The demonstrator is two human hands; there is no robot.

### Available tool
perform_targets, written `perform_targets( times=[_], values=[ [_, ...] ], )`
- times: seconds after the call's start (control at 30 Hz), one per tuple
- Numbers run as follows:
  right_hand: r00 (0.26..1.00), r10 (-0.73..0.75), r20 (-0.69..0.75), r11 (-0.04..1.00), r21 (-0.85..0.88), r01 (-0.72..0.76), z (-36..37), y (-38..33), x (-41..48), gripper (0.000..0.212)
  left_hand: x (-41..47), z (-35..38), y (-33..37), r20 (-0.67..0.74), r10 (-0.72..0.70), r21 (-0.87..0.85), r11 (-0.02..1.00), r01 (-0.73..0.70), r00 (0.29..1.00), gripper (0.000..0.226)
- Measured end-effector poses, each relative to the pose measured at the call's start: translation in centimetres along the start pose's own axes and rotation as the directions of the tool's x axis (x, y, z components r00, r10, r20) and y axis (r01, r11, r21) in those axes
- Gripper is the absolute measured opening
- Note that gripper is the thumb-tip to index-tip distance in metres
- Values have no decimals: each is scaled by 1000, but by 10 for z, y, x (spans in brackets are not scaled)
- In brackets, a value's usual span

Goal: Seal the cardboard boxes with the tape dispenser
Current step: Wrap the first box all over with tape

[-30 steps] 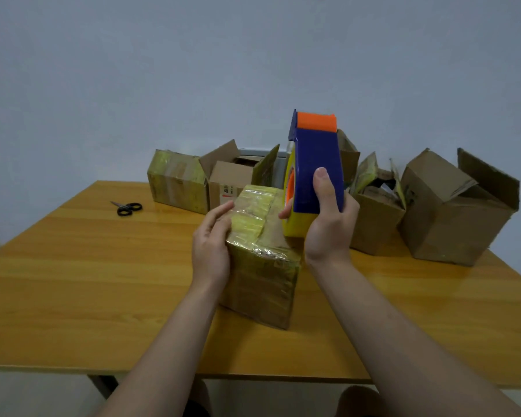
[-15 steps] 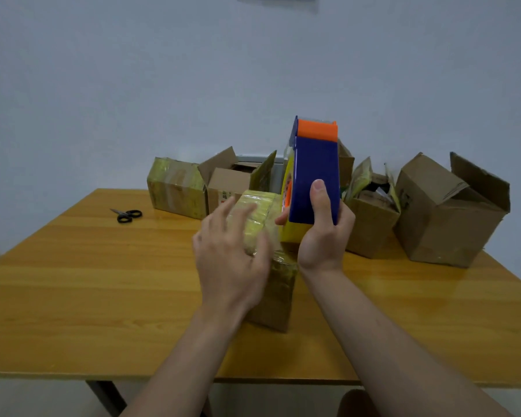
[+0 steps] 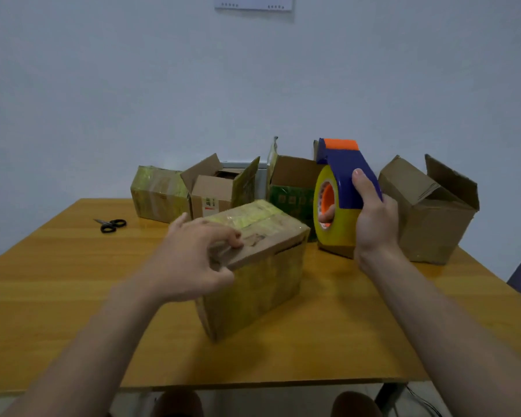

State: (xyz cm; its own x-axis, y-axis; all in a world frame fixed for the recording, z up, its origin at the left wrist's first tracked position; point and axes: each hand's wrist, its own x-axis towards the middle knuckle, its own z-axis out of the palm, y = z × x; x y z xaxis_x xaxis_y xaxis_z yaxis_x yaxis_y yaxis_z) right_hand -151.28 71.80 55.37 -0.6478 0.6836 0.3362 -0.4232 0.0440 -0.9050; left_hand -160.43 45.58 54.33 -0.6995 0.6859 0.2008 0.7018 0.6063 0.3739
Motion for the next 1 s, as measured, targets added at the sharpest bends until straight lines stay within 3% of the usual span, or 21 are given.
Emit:
perform_targets(
  times=[0.1,0.2,0.27,0.3,0.37,0.4,0.47,0.53,0.63,0.77,0.9,1.0],
  values=[
    [995,22,98,997,-72,-15,-12,-15,14,29,1,-19,-11,-4,-57,24,998,57,998,37],
    [981,49,186,995,-98,-31,-15,-21,21,30,7,-16,-1,-193,-163,49,983,175,968,39],
    [971,67,231,994,-102,-45,-13,-19,21,30,10,1,15,-354,-138,-47,990,130,925,17],
    [965,79,250,993,-101,-55,-11,-18,20,31,13,13,25,-363,-126,-57,992,112,923,9],
    [956,112,272,991,-104,-86,-6,-13,18,37,23,39,43,-242,-127,39,989,141,962,64],
    [952,132,277,988,-112,-105,-4,-11,17,45,28,52,50,-201,-140,128,978,167,970,82],
    [947,155,280,984,-133,-121,-1,-10,15,58,38,68,58,-222,-135,213,960,184,966,86],
    [944,149,293,984,-133,-114,-4,-11,16,58,42,74,57,-323,-105,202,963,177,941,71],
    [930,121,347,990,-105,-89,-14,-16,21,49,39,73,50,-387,-26,115,990,77,922,52],
    [876,141,461,990,-60,-128,-26,-26,29,58,26,59,42,-305,94,-51,992,-115,948,37],
    [757,172,630,980,-32,-196,-36,-37,36,58,20,49,26,-147,171,-457,862,-220,974,26],
    [630,230,742,957,-56,-284,-38,-45,42,60,23,44,18,-77,212,-589,779,-216,974,28]
  ],
)
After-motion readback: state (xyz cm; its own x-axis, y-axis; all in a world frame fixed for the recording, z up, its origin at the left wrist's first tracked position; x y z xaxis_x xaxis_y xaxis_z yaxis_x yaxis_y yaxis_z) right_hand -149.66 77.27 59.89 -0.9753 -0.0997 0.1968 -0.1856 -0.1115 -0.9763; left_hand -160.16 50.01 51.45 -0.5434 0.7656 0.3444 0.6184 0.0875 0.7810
